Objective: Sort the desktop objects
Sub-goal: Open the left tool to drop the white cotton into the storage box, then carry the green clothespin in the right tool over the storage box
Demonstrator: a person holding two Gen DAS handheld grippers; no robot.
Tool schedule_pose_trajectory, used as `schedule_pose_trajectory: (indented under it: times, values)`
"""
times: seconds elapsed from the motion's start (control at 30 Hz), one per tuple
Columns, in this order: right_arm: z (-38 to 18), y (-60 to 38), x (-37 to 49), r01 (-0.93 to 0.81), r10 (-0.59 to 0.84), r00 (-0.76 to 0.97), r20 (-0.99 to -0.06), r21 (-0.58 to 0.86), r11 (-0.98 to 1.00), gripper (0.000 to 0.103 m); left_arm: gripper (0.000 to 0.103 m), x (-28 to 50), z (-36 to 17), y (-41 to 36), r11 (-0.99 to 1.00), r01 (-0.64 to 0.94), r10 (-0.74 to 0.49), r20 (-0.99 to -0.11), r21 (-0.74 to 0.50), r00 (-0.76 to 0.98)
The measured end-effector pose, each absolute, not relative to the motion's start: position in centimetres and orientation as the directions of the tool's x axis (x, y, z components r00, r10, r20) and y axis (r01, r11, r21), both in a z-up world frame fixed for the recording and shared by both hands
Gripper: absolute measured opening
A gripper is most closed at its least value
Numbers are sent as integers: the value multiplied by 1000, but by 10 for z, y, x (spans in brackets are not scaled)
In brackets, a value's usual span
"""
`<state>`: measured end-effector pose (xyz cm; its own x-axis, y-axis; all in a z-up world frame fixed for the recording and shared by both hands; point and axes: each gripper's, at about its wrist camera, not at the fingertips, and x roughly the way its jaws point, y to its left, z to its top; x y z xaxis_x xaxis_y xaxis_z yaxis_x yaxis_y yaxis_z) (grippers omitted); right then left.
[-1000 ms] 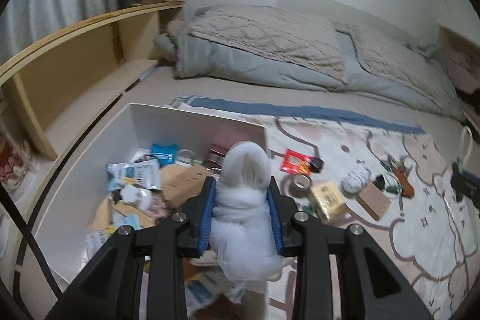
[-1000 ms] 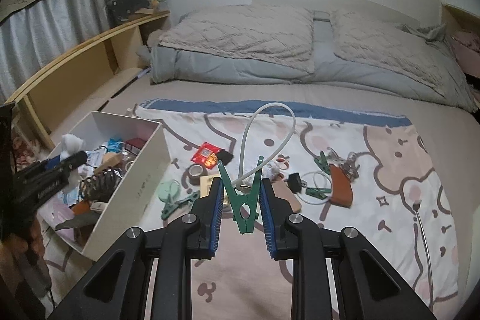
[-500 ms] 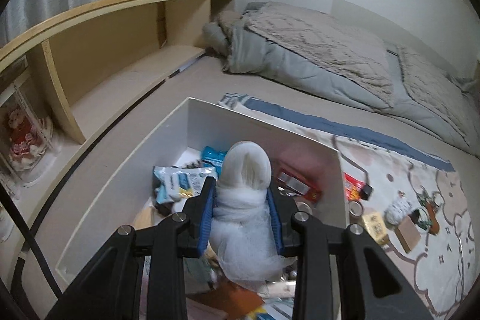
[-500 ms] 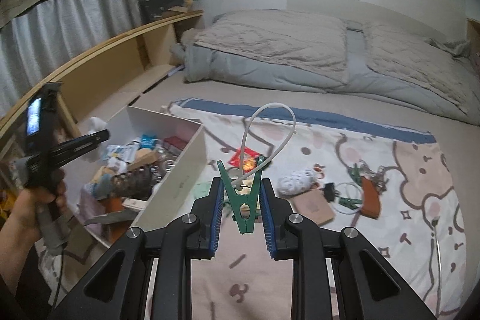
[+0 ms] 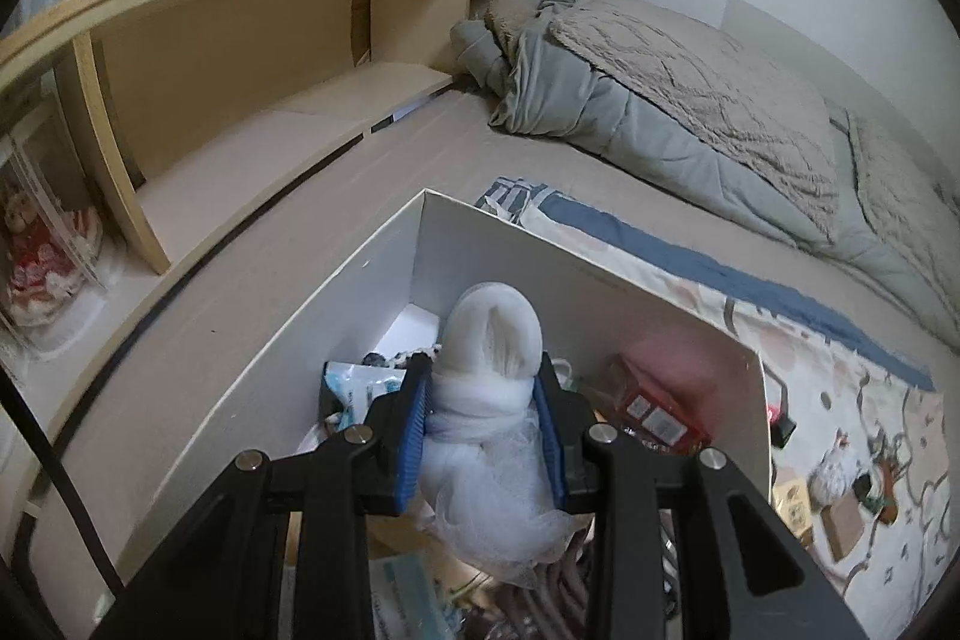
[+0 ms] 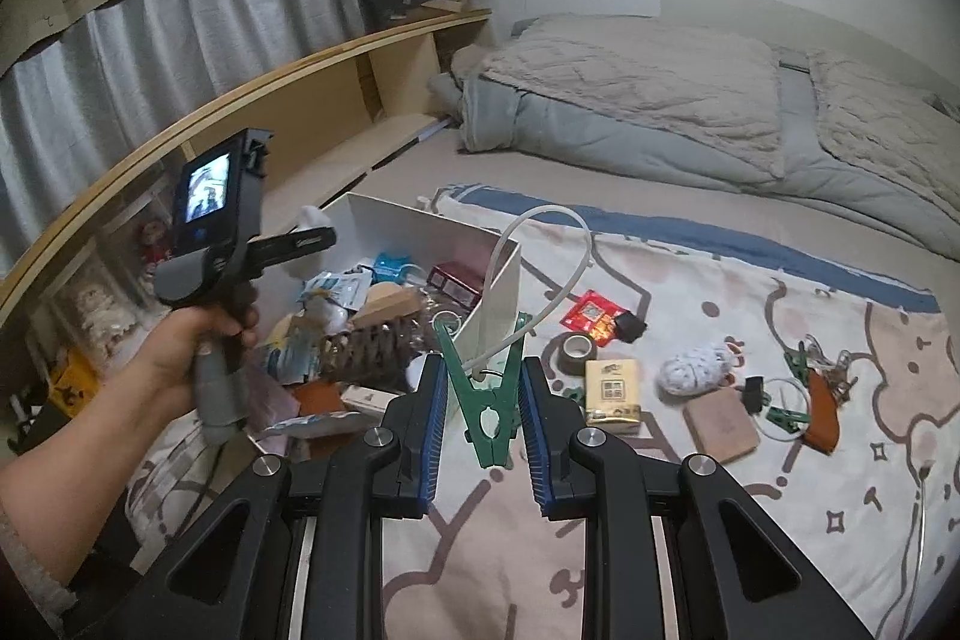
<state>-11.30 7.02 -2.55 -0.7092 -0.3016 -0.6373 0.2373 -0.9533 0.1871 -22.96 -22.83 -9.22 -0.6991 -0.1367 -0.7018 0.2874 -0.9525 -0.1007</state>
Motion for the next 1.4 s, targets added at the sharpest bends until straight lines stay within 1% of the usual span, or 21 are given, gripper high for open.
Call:
schedule_pose_trajectory:
  times: [0.07,0.1,0.13,0.2,0.37,0.53,0.7,0.87,0.97,1.2,1.27,1.37,1.4]
  values:
    - [-28,70,-115,236,-304,-704,-641,193,-952,25,32,-232,-95,-230,-946,298,-127,-704,-126,-699]
    - [-30,69,-117,235,-304,-702,-644,193,-953,25,36,-234,-96,-231,-942,307,-126,-704,-136,-699]
    - [-31,70,-118,233,-301,-701,-647,192,-953,25,52,-234,-97,-231,-936,319,-126,-705,-148,-698]
    - [-35,71,-121,227,-296,-698,-652,191,-955,25,74,-234,-97,-234,-924,343,-134,-700,-167,-701]
    - [-42,73,-132,205,-284,-698,-657,197,-959,25,75,-229,-92,-237,-922,343,-134,-683,-180,-718]
    - [-47,71,-141,197,-279,-701,-656,198,-960,25,75,-219,-85,-236,-946,306,-160,-667,-107,-728]
    - [-50,57,-151,213,-285,-701,-654,188,-959,25,75,-204,-78,-237,-959,265,-132,-665,-103,-735]
    - [-55,34,-160,253,-313,-689,-654,188,-949,25,75,-183,-68,-231,-977,213,-149,-643,-22,-752]
    - [-57,17,-164,285,-331,-676,-658,181,-941,25,75,-168,-65,-229,-986,165,-131,-636,6,-760]
    - [-69,-15,-166,340,-356,-639,-682,165,-926,25,84,-136,-49,-233,-990,136,-123,-623,27,-772]
    - [-72,-22,-167,347,-366,-625,-690,174,-921,25,85,-129,-43,-237,-991,136,-118,-621,18,-775]
    - [-76,-33,-167,364,-385,-604,-698,189,-912,25,90,-118,-37,-245,-989,146,-117,-612,4,-782]
    - [-77,-36,-167,369,-389,-600,-699,190,-910,25,93,-113,-36,-247,-988,151,-120,-609,0,-784]
